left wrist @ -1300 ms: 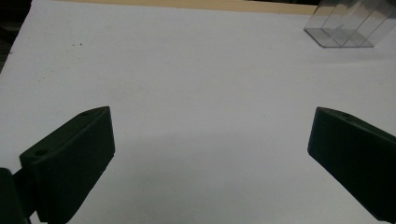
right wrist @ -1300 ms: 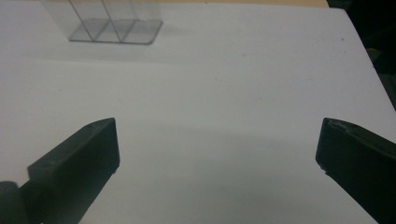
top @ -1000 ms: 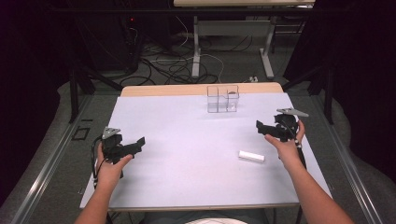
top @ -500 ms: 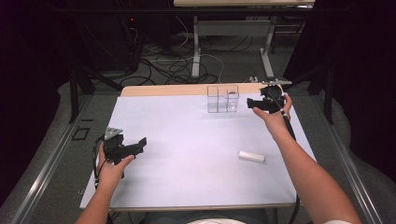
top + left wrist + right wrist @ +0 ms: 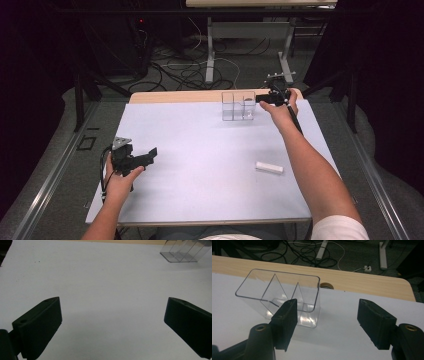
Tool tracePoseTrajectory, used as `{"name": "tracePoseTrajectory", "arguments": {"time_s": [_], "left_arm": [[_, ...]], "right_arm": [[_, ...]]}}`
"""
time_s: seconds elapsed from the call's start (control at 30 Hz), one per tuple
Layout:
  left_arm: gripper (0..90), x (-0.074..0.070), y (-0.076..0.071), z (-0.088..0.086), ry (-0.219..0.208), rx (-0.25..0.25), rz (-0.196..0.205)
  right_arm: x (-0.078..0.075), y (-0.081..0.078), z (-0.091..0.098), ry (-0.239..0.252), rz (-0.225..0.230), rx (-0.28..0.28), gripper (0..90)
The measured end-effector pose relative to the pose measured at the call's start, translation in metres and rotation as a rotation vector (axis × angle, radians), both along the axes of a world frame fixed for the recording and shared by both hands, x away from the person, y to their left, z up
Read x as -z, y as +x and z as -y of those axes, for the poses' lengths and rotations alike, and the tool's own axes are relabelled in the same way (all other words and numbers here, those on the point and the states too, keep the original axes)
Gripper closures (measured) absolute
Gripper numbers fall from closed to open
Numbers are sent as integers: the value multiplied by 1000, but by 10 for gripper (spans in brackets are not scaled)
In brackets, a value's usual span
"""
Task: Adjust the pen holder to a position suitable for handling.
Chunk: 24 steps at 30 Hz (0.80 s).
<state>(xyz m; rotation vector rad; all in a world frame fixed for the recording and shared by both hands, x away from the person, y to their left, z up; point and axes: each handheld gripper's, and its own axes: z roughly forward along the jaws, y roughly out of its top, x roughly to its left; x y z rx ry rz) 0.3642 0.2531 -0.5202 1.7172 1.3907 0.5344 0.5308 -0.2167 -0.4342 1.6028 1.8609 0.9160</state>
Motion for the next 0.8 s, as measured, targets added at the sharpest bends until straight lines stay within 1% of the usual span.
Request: {"name": "tracePoseTrajectory", "arguments": {"time_s": [0.13, 0.17, 0.2, 0.23, 0.27, 0.33, 0.37, 0.43, 0.53, 0.6, 0.63, 0.67, 0.7, 0.8], "left_arm": [[16, 1, 0, 0, -9, -9, 0], [16, 1, 0, 0, -10, -9, -1], [16, 1, 0, 0, -11, -9, -1], [16, 1, 0, -1, -8, -7, -2], [17, 1, -1, -1, -13, -9, -1], [18, 2, -1, -1, -17, -14, -2], [18, 1, -1, -1, -17, -13, -5], [19, 2, -1, -2, -18, -15, -4], [21, 2, -1, -2, -19, -15, -4], [22, 2, -1, -2, -18, -15, -9], [24, 3, -1, -2, -28, -22, -4], [25, 3, -1, -2, -32, -22, -5], [25, 3, -1, -2, -34, -21, -5], [27, 3, -1, -1, -25, -15, -12]], "right_arm": [[3, 7, -3, 4, -12, 9, 336], [6, 11, -3, 6, -15, 17, 355], [6, 11, -3, 6, -15, 17, 355], [7, 13, -4, 8, -17, 18, 359], [9, 15, -5, 17, -25, 22, 366], [15, 20, -6, 1, -34, 21, 382], [15, 20, -6, 1, -34, 21, 382], [22, 25, -7, -5, -46, 19, 400], [27, 28, -9, -1, -53, 24, 430], [28, 30, -9, 2, -55, 21, 434], [30, 31, -10, 10, -62, 22, 448], [31, 32, -11, 2, -65, 22, 460], [34, 34, -12, 12, -76, 26, 477], [39, 36, -14, 15, -95, 33, 509]]}}
